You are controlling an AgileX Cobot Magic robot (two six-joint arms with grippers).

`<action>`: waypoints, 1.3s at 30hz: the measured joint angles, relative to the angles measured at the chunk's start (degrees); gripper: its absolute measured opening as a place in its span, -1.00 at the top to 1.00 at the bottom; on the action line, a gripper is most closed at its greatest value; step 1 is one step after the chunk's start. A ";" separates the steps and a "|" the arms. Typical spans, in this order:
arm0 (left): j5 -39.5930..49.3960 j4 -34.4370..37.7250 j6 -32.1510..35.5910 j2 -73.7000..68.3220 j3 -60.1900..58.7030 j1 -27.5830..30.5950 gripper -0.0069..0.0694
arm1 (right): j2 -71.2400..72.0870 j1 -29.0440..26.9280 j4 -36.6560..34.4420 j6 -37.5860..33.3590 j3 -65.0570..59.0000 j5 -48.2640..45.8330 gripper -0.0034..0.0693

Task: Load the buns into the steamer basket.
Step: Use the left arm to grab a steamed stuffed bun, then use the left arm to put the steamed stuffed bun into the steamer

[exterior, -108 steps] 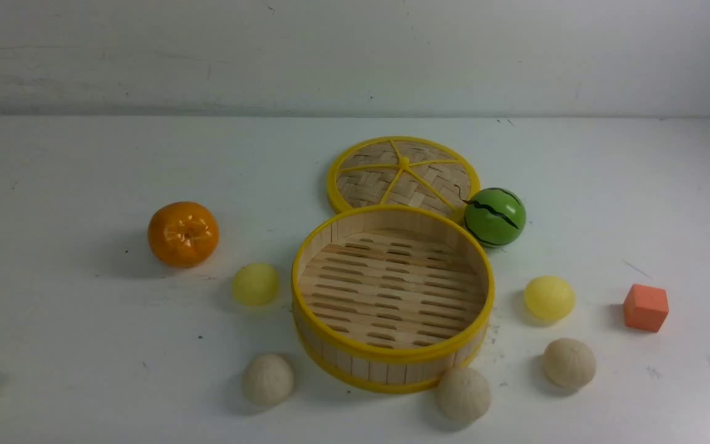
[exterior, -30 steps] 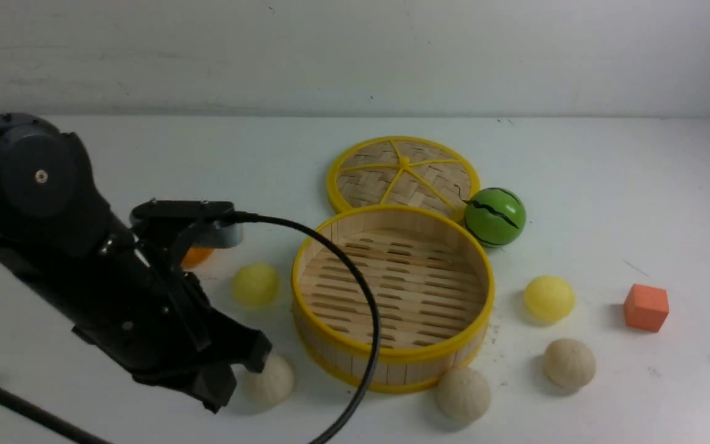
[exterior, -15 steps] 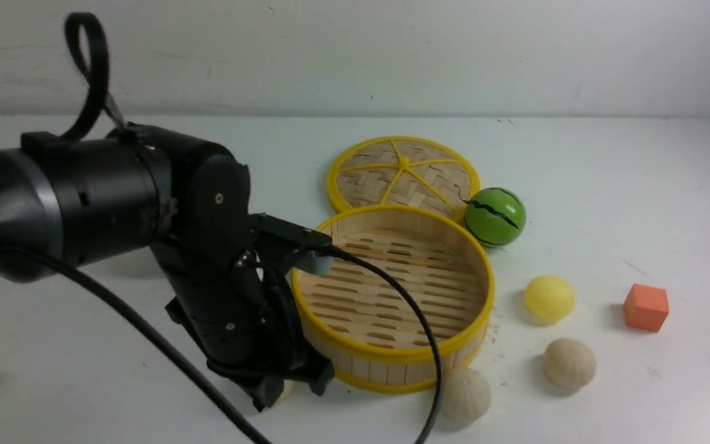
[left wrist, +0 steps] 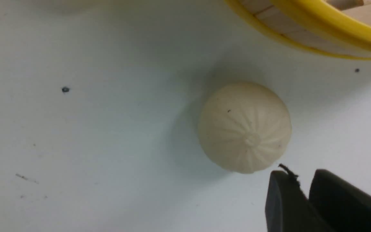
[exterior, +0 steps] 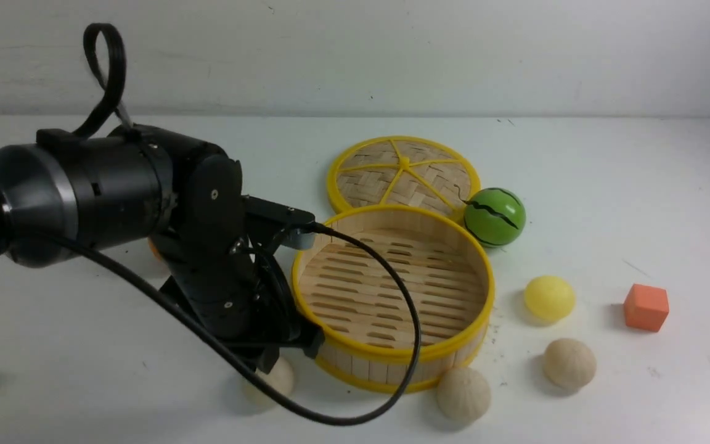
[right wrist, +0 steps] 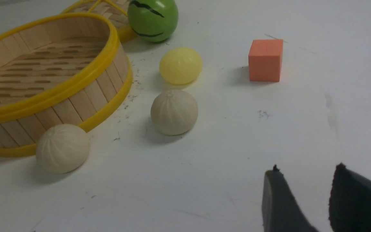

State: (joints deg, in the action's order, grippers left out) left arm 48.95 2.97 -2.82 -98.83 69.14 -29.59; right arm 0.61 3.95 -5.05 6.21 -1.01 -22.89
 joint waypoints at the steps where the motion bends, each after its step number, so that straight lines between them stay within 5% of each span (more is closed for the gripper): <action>1: -0.72 -0.20 0.00 -0.52 0.00 0.00 0.38 | 0.00 0.00 0.00 0.00 0.00 0.00 0.24; 6: -2.59 -1.90 0.00 -2.94 0.00 0.00 0.20 | 0.00 0.00 0.00 0.00 0.00 0.00 0.24; 19: -5.61 -2.17 0.00 -6.45 0.04 0.00 0.21 | 0.00 0.00 0.00 0.00 0.00 0.00 0.24; 22: -5.73 -2.28 0.00 -6.66 0.04 0.00 0.29 | 0.00 0.00 0.00 0.00 0.00 0.00 0.24; 29: -3.79 -3.38 -0.98 -5.74 0.11 0.00 0.85 | 0.00 0.00 0.00 0.00 0.00 0.00 0.24; 39: 4.38 -6.15 -4.69 1.66 8.18 -2.24 0.85 | 0.00 0.00 0.00 0.00 0.00 0.00 0.24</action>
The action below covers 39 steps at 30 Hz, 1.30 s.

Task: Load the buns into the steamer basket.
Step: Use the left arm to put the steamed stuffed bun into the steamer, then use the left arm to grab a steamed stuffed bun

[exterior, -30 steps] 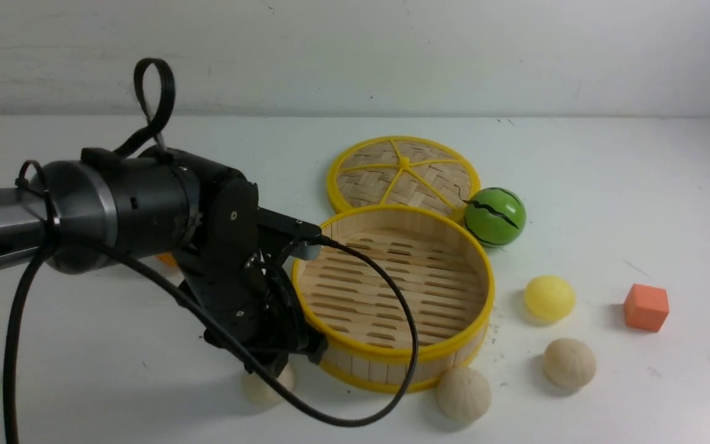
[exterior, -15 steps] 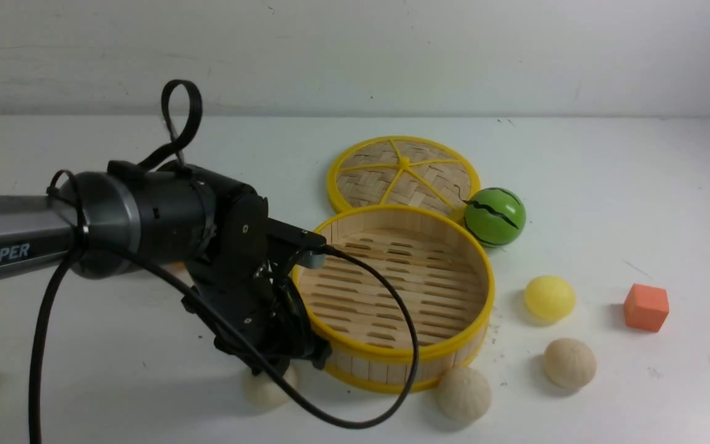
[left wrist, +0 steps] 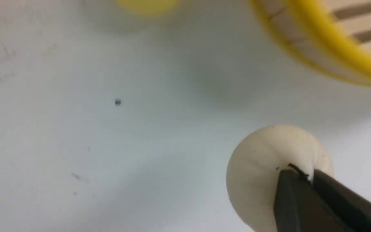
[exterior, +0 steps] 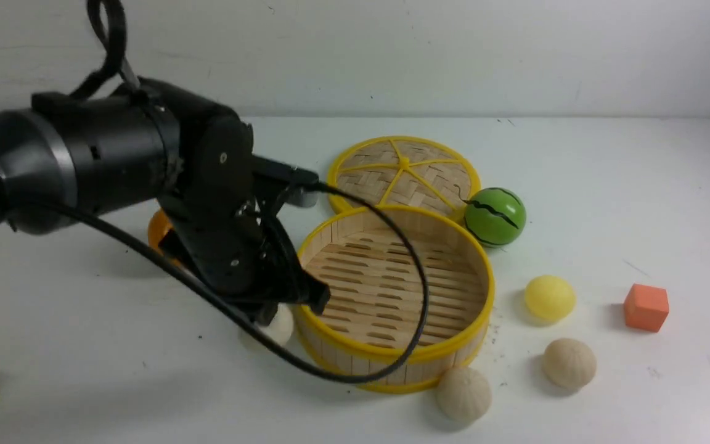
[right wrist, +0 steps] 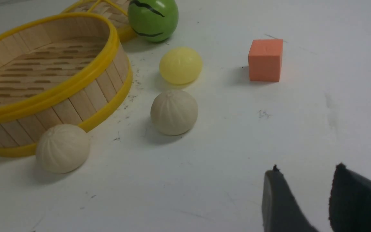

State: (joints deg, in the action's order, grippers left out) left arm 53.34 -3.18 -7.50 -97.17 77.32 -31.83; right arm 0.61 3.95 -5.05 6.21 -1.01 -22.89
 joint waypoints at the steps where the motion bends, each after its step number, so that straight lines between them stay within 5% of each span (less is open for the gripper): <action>1: -0.66 0.41 0.69 0.30 2.67 -1.42 0.85 | 0.00 0.00 0.00 0.00 0.00 0.00 0.24; 13: 1.89 0.00 1.66 -17.41 19.25 -4.38 0.80 | 0.00 0.00 0.00 0.00 0.00 0.00 0.24; 18: 4.72 -0.99 1.66 -21.52 21.97 -4.31 0.46 | 0.00 0.00 0.00 0.00 0.00 0.00 0.24; 23: 6.96 -1.16 1.32 -19.82 23.87 -4.31 -0.17 | 0.00 0.00 0.00 0.00 0.00 0.00 0.24; 26: 9.24 -1.86 1.20 -16.43 24.86 -4.11 -0.31 | 0.00 0.00 0.00 0.00 0.00 0.00 0.24; 32: 16.12 -2.12 0.37 -12.63 24.90 1.94 -0.17 | 0.00 0.00 0.00 0.00 0.00 0.00 0.24; 39: 11.57 0.52 0.48 -16.96 22.14 9.60 0.07 | 0.00 0.00 0.00 0.00 0.00 0.00 0.24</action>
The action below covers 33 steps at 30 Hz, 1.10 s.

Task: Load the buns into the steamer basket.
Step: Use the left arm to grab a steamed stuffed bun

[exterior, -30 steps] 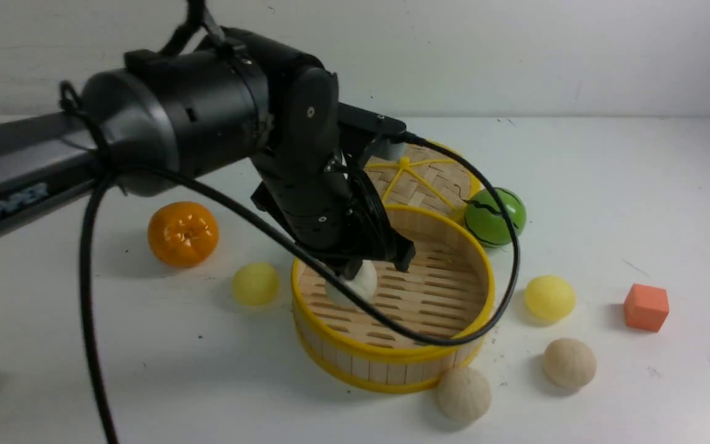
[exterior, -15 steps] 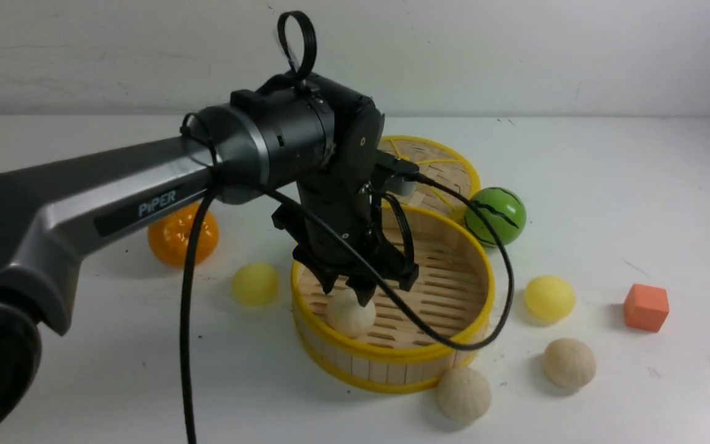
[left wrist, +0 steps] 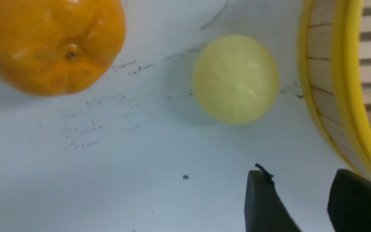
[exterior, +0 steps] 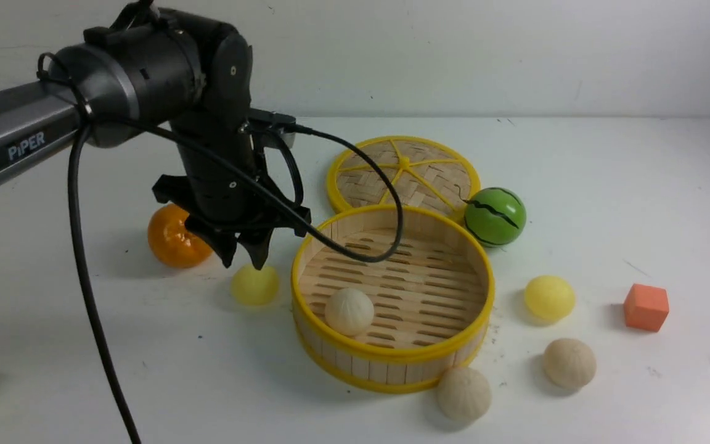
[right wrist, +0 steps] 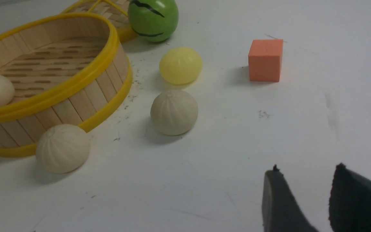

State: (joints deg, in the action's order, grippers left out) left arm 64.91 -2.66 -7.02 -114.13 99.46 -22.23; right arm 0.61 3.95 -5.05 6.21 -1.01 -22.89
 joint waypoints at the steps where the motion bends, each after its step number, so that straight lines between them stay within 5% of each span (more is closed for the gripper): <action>1: -1.50 0.13 0.23 -0.80 0.00 0.62 0.09 | 0.00 0.00 0.00 0.00 0.00 0.00 0.24; 33: -7.43 -3.31 1.17 -7.44 0.46 1.24 0.10 | 0.00 0.00 0.00 0.00 0.00 0.00 0.24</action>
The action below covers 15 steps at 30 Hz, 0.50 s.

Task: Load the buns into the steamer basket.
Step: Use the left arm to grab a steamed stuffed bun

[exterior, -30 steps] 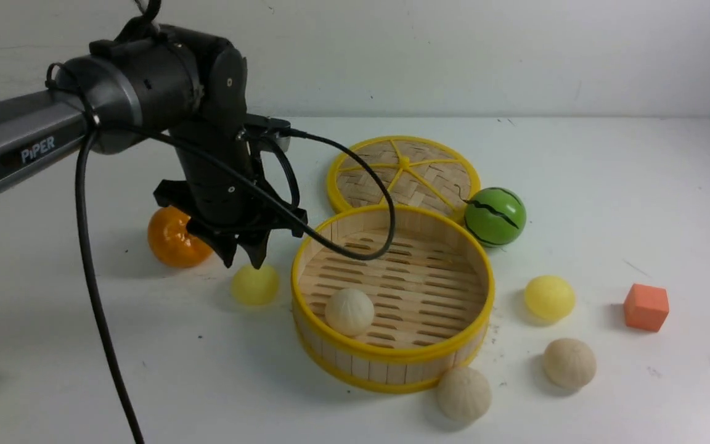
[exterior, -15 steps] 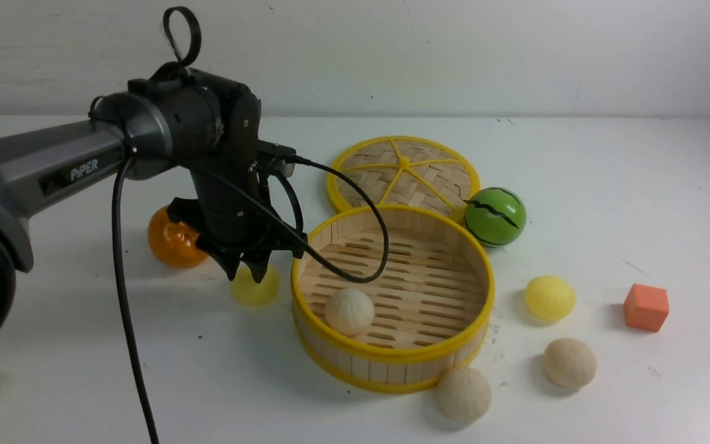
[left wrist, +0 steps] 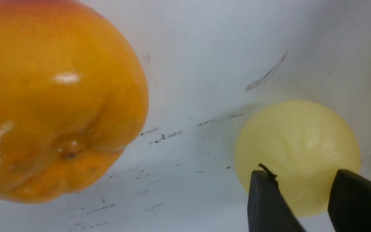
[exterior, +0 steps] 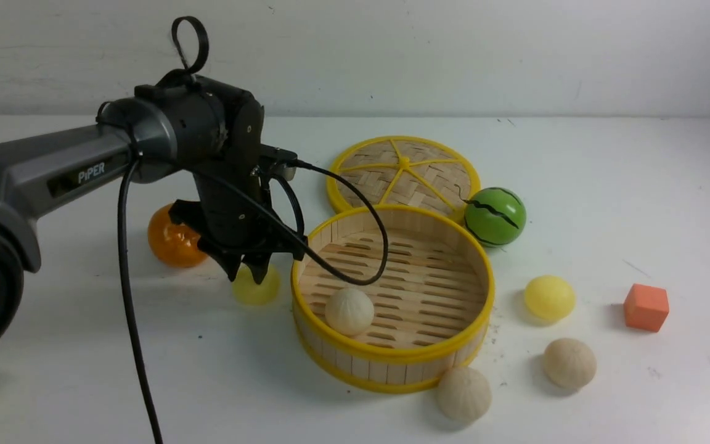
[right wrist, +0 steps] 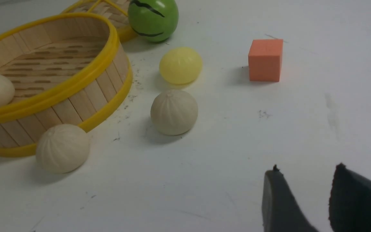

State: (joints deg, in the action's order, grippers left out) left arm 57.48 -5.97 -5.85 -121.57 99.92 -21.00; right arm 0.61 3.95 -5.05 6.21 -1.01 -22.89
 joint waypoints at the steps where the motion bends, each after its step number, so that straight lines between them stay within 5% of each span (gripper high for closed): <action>1: 0.00 0.00 0.00 0.26 0.00 0.00 0.10 | 0.00 0.00 0.00 0.00 0.00 0.00 0.24; 15: -4.96 0.14 0.00 -1.08 0.07 0.00 0.11 | 0.00 0.00 0.00 0.00 0.00 0.00 0.24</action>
State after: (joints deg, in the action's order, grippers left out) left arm 52.51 -5.83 -5.85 -122.65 100.00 -21.00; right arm 0.61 3.95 -5.05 6.21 -1.01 -22.89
